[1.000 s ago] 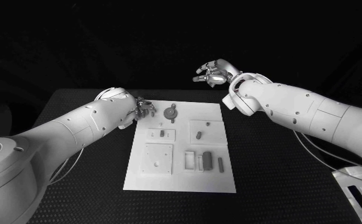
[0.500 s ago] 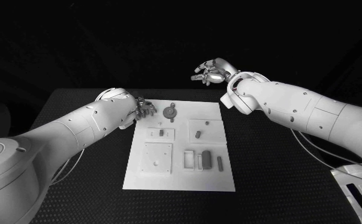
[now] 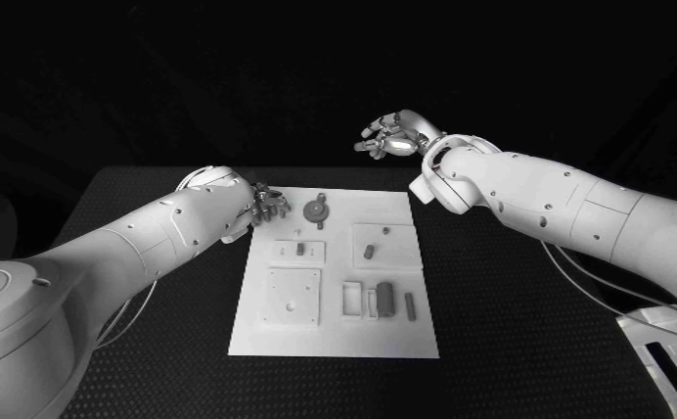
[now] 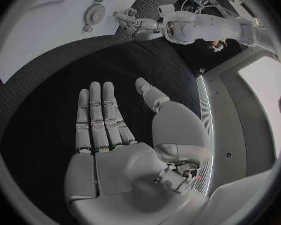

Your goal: Assemble the parts on the task board

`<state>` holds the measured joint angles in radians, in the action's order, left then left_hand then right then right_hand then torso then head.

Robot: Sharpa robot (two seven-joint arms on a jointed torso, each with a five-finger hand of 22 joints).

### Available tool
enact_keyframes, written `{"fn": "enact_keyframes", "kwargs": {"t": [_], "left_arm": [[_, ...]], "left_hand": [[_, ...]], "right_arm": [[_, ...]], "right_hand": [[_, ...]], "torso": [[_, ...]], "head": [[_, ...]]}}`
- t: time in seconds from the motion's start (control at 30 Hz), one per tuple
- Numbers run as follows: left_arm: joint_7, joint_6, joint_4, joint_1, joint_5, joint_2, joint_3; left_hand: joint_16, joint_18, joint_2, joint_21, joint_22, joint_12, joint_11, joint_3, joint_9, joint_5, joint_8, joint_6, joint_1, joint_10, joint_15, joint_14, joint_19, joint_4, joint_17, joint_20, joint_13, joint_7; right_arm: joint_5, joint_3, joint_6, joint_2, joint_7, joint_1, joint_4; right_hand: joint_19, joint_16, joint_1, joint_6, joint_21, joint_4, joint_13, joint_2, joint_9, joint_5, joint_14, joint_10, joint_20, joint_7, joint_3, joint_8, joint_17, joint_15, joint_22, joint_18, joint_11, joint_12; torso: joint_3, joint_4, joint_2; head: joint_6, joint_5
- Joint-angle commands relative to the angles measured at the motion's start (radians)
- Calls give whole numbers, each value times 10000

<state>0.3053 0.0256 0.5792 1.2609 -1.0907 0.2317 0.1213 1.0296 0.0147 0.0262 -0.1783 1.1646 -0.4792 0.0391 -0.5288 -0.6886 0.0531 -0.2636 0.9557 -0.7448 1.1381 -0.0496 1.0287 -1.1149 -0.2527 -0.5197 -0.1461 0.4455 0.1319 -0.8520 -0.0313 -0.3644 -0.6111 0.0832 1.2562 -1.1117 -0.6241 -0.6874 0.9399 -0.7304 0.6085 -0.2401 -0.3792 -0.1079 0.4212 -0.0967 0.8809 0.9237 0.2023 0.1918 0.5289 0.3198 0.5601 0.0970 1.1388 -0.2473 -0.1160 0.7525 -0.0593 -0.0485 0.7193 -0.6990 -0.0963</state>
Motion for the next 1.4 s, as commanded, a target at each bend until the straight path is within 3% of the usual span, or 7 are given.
{"fn": "enact_keyframes", "kwargs": {"t": [0.03,0.57,1.4], "left_arm": [[-175,116,-38,-32,83,-48,3],[-286,57,-178,-102,113,-138,37],[-551,232,-270,-124,114,-146,112]], "left_hand": [[-36,-113,-103,66,18,56,17,-1,27,-40,42,6,-7,43,53,34,-45,-78,15,43,-24,29],[-47,-108,-207,102,35,214,49,8,68,-40,95,-15,-95,51,59,40,-58,-150,13,50,-111,53],[-39,-108,-879,181,160,649,19,-187,91,-41,71,181,-1053,376,69,95,-124,-340,-16,64,-312,-11]], "right_arm": [[102,-6,270,16,177,1,-1],[135,-6,277,47,183,3,-27],[140,-6,327,74,166,5,-4]], "right_hand": [[237,623,-56,78,-229,-43,406,17,-43,20,-33,-1532,66,312,6,83,-187,153,-62,136,-387,-308],[406,1237,-3,107,-459,-30,879,20,-124,19,50,-1396,143,319,-57,138,-207,237,-86,144,-417,-539],[427,1341,18,118,-512,-28,973,15,-148,19,77,-1369,161,323,-71,146,-178,245,-91,139,-420,-563]], "torso": [[-4,3,5],[2,4,13],[-2,-11,-12]], "head": [[-9,-28],[-36,-114],[-112,-163]]}}
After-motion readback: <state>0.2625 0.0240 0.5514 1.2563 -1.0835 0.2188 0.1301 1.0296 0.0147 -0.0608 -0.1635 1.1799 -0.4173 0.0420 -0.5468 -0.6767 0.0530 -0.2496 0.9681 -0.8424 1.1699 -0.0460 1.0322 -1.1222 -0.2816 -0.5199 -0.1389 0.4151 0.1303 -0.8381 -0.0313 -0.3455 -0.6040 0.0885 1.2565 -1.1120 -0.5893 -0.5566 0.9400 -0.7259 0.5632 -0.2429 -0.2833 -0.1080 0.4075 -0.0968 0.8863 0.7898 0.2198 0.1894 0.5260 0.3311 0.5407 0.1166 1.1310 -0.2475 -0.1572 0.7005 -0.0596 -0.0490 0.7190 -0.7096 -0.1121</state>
